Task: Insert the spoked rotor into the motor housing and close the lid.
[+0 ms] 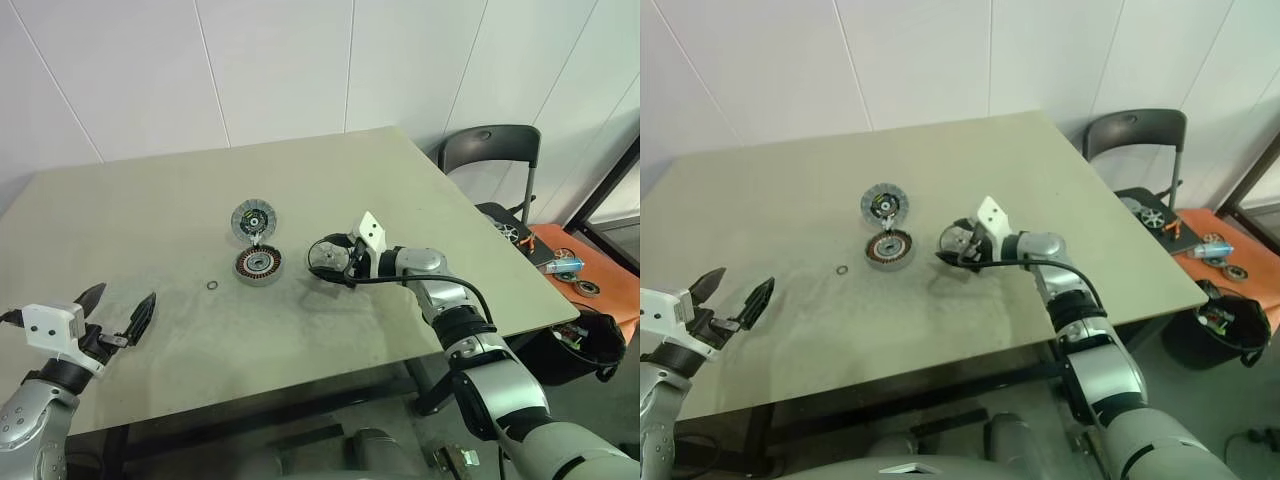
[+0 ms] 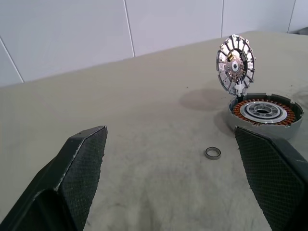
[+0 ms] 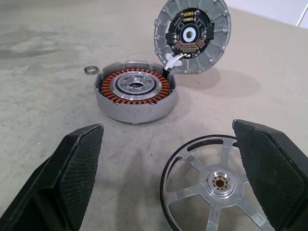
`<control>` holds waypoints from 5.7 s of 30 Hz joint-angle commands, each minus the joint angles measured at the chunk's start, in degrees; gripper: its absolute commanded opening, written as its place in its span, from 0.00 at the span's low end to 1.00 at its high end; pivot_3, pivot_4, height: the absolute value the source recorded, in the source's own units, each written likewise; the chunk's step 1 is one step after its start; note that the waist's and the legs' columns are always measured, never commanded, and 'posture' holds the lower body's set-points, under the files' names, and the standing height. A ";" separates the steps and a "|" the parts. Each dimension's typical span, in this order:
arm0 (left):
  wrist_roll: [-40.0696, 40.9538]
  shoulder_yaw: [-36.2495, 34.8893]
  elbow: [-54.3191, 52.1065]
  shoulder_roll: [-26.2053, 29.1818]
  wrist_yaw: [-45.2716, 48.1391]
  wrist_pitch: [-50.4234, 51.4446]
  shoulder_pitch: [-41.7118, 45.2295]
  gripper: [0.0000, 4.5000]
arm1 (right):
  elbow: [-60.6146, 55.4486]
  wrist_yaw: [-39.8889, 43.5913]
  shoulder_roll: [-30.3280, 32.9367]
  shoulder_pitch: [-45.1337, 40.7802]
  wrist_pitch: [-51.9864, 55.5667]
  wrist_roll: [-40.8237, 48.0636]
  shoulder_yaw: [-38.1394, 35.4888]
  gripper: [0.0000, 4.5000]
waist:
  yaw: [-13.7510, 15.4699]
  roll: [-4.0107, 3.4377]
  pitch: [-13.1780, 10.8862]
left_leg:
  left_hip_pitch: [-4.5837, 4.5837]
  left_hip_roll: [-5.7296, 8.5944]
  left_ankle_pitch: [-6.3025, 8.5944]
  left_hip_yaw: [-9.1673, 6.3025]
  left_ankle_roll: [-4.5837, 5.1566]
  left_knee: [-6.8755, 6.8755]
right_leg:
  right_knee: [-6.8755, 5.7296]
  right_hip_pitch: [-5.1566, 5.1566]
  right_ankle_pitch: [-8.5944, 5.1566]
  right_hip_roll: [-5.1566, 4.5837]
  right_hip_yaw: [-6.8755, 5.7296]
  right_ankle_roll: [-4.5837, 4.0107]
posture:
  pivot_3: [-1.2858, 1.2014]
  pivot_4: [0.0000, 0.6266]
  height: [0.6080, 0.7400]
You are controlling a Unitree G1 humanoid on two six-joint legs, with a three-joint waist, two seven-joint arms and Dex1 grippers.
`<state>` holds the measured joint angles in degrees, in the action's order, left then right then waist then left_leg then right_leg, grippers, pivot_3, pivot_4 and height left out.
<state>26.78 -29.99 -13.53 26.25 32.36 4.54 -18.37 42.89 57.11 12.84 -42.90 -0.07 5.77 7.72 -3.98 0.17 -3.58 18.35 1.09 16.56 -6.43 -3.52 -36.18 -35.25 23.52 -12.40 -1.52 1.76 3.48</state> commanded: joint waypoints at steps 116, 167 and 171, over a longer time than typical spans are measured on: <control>-2.34 6.04 -10.33 -0.64 -3.46 3.18 -1.50 1.00 | -3.74 26.85 -11.34 -20.48 7.42 -28.89 31.02 0.01 | 0.04 0.33 0.21 | 0.90 0.05 0.00 -0.19 -0.01 -0.79 | -0.93 0.91 0.09 -0.02 -0.16 0.08 | 0.52 0.00 1.00; -10.58 14.99 21.39 -4.23 -12.49 10.39 27.11 1.00 | -23.35 14.57 2.89 -0.96 13.84 3.80 3.95 1.00 | 1.34 0.41 0.27 | 0.80 0.07 -0.01 -0.21 -0.01 -0.92 | -0.89 0.70 0.21 0.00 -0.19 0.12 | 0.52 0.00 1.00; -11.11 17.36 22.44 -4.80 -11.20 10.83 29.37 1.00 | -22.72 14.24 2.90 -1.27 13.12 3.77 4.22 1.00 | 1.68 0.41 0.27 | 0.80 0.07 -0.01 -0.21 -0.01 -0.92 | -0.89 0.70 0.21 0.00 -0.19 0.11 | 0.52 0.00 1.00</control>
<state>16.17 -13.64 9.25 21.73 20.67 15.78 8.86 21.15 71.64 15.49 -43.14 14.23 8.69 12.22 -2.30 0.57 -3.31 19.15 1.16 16.55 -6.64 -3.53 -37.10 -36.14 24.23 -12.19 -1.52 1.57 3.59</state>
